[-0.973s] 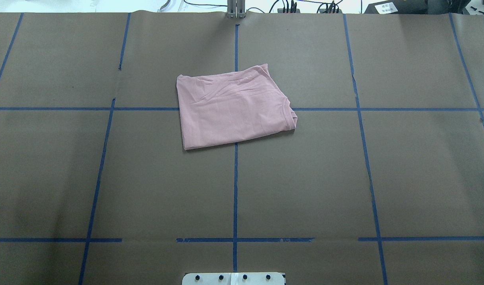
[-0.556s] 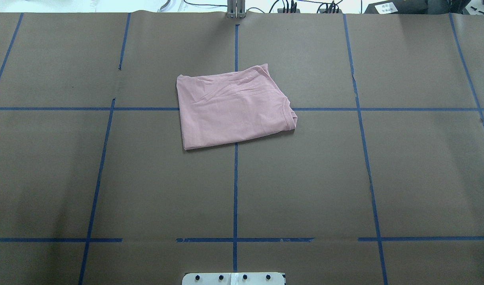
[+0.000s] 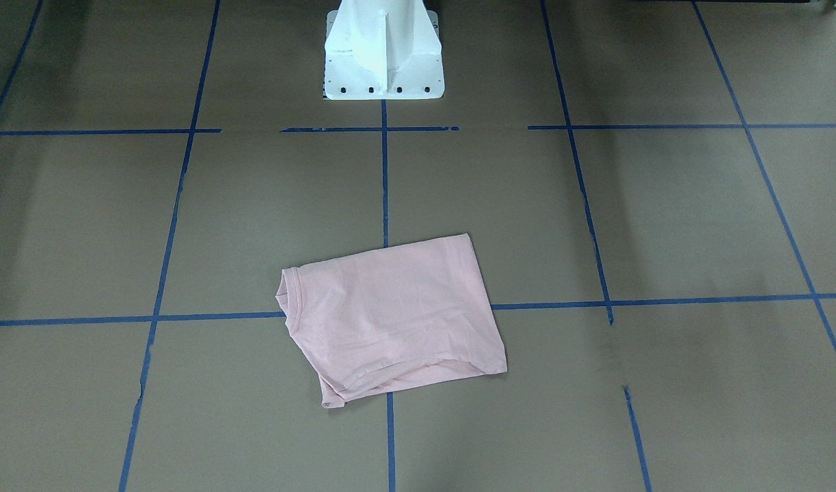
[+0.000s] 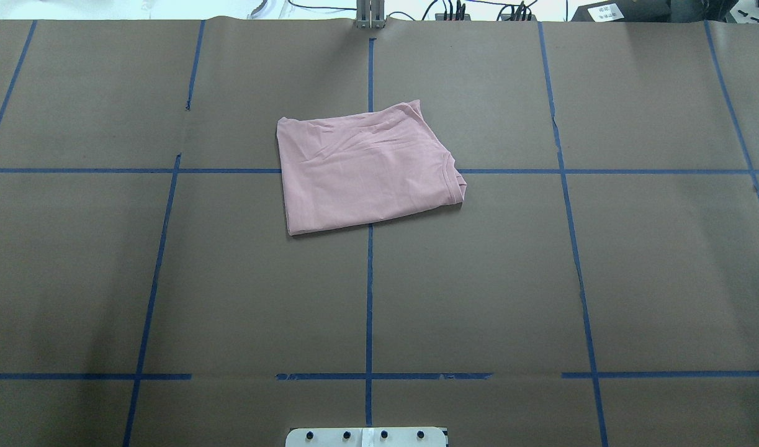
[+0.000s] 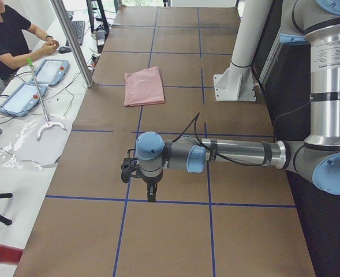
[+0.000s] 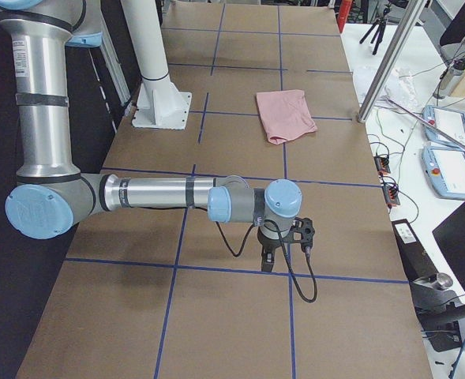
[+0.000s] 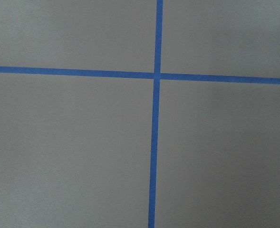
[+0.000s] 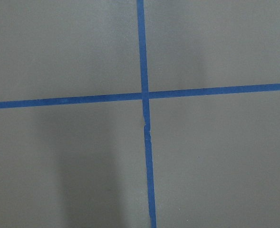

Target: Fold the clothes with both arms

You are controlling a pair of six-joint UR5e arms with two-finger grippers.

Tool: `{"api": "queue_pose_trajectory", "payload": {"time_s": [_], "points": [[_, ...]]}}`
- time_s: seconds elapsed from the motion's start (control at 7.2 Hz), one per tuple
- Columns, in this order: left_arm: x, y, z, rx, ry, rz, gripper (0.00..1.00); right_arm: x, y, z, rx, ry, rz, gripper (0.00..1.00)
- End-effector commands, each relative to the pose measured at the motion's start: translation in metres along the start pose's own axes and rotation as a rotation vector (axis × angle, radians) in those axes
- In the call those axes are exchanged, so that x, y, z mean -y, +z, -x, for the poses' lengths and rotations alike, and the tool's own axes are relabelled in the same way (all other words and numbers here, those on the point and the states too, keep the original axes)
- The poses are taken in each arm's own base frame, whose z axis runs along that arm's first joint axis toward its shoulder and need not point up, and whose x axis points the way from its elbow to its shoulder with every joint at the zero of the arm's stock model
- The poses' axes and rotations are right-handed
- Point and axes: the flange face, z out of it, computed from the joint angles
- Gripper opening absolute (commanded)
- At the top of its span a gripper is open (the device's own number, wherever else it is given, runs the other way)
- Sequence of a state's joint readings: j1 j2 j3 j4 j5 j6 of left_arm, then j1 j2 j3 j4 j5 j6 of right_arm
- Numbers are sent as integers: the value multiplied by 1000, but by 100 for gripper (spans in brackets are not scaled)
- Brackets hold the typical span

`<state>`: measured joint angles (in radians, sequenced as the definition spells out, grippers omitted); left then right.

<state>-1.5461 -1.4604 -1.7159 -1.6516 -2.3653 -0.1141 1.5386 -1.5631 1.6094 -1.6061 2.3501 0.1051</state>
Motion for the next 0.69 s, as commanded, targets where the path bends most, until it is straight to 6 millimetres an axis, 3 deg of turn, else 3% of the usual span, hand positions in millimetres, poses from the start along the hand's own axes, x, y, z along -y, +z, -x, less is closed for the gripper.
{"api": "queue_pose_trajectory", "payload": {"time_s": [0.0, 0.56], "points": [[-1, -8, 7, 3, 48, -16, 100, 0, 0, 0, 0, -2, -1, 100], [0, -8, 7, 1, 47, -15, 100, 1, -3, 3, 1, -7, -6, 100]]}}
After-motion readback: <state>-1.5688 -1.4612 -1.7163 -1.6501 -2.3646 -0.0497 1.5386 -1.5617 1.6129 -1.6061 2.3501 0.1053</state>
